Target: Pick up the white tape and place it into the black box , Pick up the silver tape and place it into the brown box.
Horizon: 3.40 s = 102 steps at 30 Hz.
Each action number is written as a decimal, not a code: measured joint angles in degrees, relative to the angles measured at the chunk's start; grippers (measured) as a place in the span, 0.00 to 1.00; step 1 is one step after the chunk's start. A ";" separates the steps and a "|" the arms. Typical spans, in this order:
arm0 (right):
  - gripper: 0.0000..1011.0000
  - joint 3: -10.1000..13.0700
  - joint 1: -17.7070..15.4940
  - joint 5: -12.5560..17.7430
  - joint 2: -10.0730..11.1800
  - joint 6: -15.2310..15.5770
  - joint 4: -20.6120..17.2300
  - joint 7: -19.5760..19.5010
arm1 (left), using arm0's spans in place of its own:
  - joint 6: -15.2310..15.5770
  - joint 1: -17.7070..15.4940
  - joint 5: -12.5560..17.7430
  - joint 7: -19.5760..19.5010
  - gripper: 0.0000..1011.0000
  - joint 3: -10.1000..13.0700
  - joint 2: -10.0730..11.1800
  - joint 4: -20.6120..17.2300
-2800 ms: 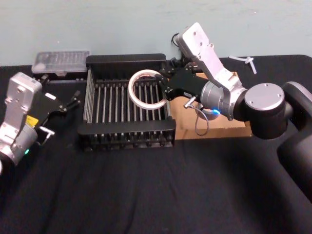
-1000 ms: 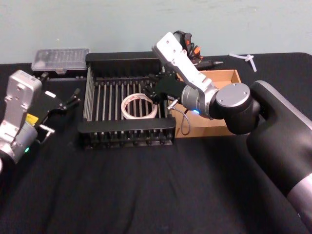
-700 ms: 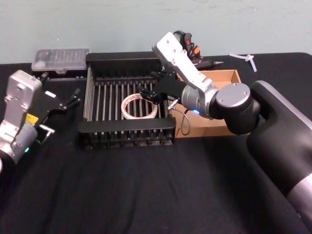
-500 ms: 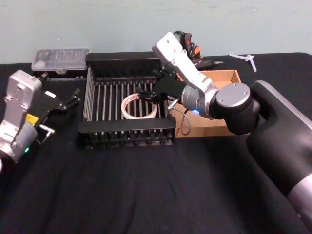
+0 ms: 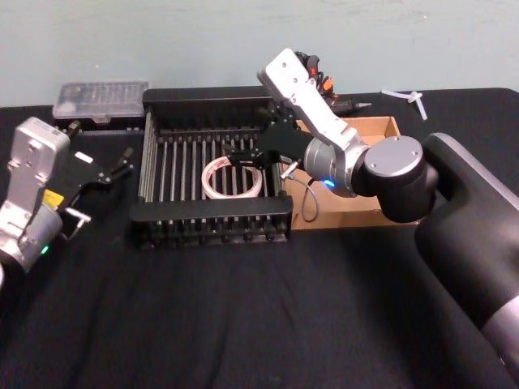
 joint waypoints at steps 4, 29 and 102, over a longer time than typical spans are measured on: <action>0.99 0.79 -1.32 -0.03 0.96 0.23 -3.39 -0.83 | 0.00 0.00 0.00 0.00 0.99 0.00 0.00 0.00; 0.99 10.43 -19.07 -2.76 10.61 4.29 -27.25 -6.60 | 0.00 0.00 0.00 0.00 0.99 0.00 0.00 0.00; 0.99 11.58 -24.92 -15.37 11.22 -2.79 -24.51 -15.57 | 0.00 0.00 0.00 0.00 0.99 0.00 0.00 0.00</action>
